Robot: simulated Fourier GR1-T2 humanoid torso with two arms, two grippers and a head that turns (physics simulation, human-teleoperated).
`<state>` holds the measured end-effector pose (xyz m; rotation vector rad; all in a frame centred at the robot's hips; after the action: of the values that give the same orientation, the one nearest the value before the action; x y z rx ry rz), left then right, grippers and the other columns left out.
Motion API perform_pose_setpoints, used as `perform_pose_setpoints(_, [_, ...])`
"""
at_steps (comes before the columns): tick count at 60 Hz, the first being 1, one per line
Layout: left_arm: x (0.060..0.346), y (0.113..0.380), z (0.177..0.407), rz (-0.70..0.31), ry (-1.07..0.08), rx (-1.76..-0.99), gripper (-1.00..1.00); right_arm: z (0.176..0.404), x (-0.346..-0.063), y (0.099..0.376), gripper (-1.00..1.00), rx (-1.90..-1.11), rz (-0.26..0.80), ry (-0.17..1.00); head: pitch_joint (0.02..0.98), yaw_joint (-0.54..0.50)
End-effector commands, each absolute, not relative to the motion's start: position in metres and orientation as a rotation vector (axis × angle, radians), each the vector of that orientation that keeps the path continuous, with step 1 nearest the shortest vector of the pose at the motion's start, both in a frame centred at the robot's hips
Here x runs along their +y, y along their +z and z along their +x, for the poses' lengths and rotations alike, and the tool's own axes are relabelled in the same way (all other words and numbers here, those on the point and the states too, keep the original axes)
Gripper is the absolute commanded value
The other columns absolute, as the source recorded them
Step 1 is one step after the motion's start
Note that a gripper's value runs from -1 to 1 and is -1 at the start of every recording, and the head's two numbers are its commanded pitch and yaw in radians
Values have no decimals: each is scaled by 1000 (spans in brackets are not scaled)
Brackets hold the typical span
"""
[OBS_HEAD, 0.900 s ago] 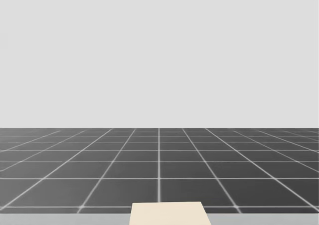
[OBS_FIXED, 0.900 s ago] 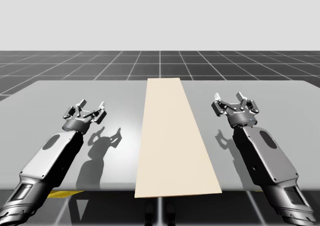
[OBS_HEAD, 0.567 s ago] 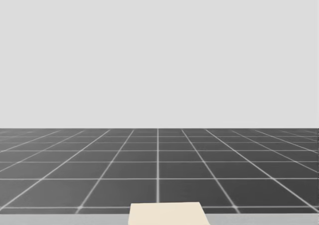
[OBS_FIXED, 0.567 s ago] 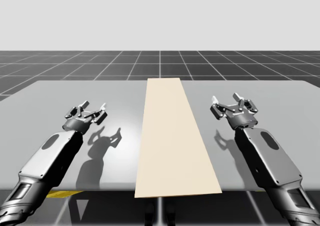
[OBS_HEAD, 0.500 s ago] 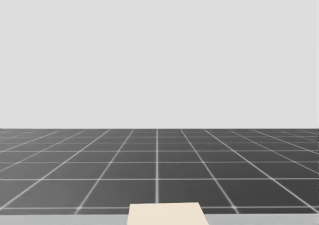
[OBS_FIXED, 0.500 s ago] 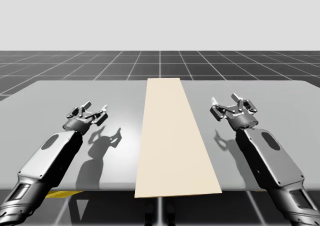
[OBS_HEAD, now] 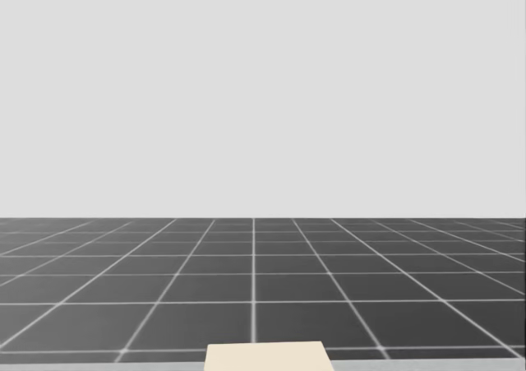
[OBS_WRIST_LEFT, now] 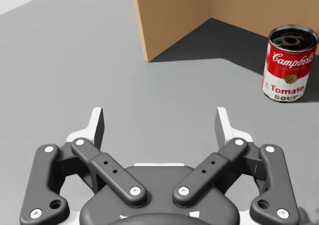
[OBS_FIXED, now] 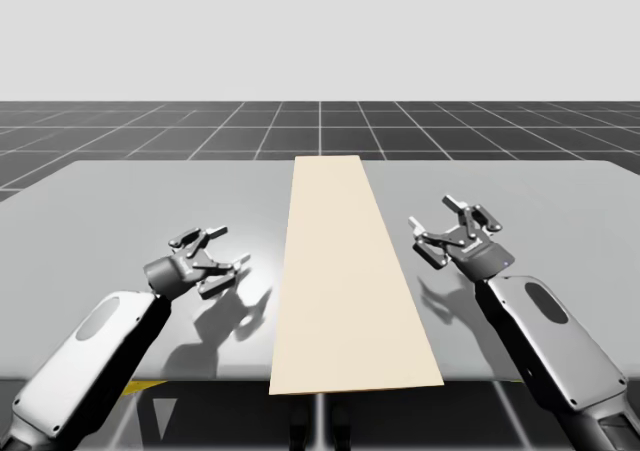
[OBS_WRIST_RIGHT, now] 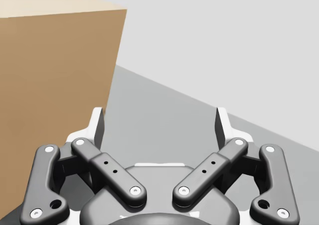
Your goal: Retrieve the object from inside the box.
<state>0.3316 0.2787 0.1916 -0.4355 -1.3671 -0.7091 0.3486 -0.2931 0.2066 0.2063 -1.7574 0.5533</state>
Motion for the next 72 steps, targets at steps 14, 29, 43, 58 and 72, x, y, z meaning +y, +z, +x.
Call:
perform_pose_setpoints(14, [218, 192, 291, -535, -994, -1268, -1000, 322, -277, 192, -1000, -1805, 290, 605, 29, -31])
perform_pose_setpoints(29, [186, 177, 331, -573, -997, -1231, -1000, 315, -276, 185, -1000, -1788, 298, 656, 31, -32])
perform_pose_setpoints(43, [142, 157, 354, -615, -1025, -1167, -1000, 310, -275, 184, -1000, -1806, 299, 644, 46, -36])
perform_pose_setpoints(58, [105, 156, 368, -646, -1038, -1156, -1000, 300, -283, 183, -1000, -1796, 307, 649, 60, -47])
perform_pose_setpoints(72, [92, 142, 383, -660, -1016, -1135, -1000, 296, -285, 181, -1000, -1783, 315, 675, 73, -58])
